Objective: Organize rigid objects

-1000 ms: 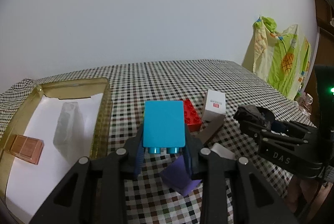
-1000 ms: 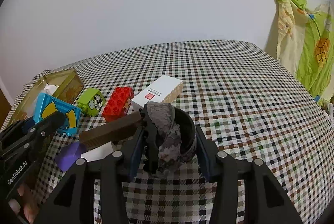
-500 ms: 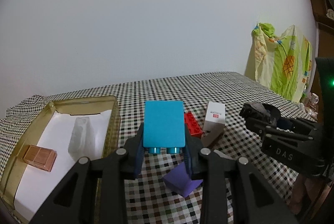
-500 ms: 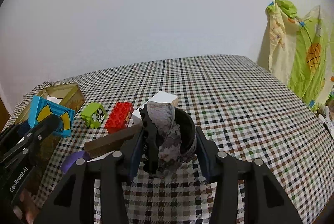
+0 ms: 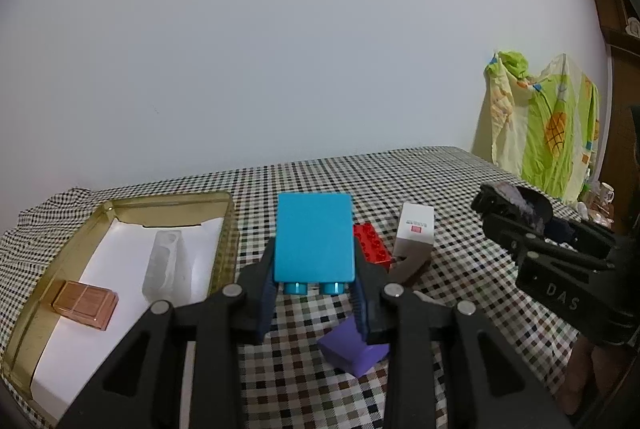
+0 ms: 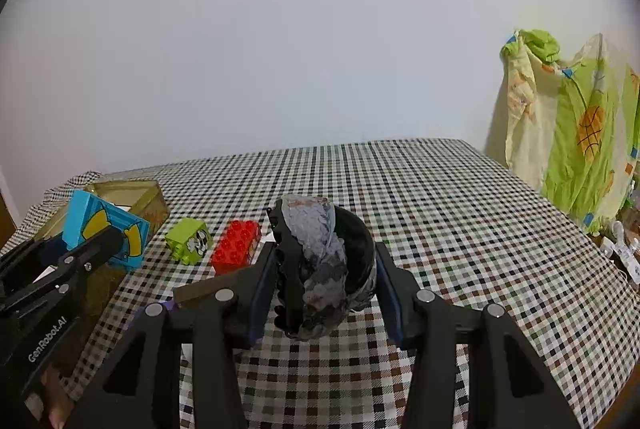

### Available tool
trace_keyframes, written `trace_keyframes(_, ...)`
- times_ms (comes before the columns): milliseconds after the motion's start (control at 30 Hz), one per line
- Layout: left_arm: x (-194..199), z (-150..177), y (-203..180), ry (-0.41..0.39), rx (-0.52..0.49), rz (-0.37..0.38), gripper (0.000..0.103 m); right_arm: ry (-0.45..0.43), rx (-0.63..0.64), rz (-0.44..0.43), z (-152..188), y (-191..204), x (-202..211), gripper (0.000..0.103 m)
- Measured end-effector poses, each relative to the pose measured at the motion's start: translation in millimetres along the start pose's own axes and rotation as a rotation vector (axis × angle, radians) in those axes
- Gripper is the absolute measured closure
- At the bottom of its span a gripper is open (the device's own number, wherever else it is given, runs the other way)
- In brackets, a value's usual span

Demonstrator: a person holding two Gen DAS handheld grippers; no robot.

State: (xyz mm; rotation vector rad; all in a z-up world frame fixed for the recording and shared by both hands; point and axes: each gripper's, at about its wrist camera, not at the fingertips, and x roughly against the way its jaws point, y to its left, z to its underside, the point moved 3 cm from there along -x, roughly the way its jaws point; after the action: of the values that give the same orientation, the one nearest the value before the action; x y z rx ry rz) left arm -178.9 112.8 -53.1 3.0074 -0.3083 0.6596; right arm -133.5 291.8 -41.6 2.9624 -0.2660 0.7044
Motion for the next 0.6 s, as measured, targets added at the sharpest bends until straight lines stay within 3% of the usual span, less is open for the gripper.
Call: trace_keyframes(600,11.2,0.5,3.4,-0.043,0.004,-0.018,0.073,-0.148,0.002,-0.031,-2.2,8.6,22.4,0.054)
